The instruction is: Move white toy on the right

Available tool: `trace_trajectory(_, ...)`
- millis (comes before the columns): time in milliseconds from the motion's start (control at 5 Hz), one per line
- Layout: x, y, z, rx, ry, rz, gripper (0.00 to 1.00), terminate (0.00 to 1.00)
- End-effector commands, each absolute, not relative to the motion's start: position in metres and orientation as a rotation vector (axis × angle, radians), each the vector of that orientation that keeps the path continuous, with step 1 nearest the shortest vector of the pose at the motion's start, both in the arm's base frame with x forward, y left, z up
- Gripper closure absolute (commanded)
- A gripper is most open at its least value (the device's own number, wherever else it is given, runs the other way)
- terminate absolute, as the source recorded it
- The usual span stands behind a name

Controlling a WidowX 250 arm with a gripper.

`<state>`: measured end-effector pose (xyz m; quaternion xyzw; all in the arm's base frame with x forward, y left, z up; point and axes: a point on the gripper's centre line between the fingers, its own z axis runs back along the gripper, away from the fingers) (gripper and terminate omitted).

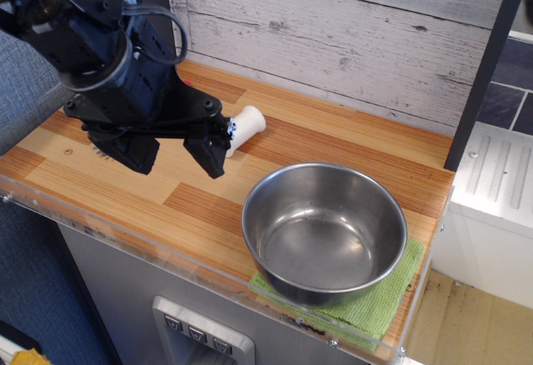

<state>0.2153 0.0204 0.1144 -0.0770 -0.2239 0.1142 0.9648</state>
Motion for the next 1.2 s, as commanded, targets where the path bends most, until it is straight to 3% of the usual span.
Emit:
trace_trajectory(0,0.215,0.020,0.114,-0.156,-0.453,0.231,0.00,0.00)
trace_trajectory(200,0.225,0.032,0.116,-0.172,-0.343,0.097,0.00,0.00)
trace_trajectory(600,0.243,0.051,0.121,-0.147,-0.314,0.009,0.00,0.00)
trace_trajectory(1000,0.281,0.054,0.121,-0.006,-0.275,-0.253,0.00,0.00)
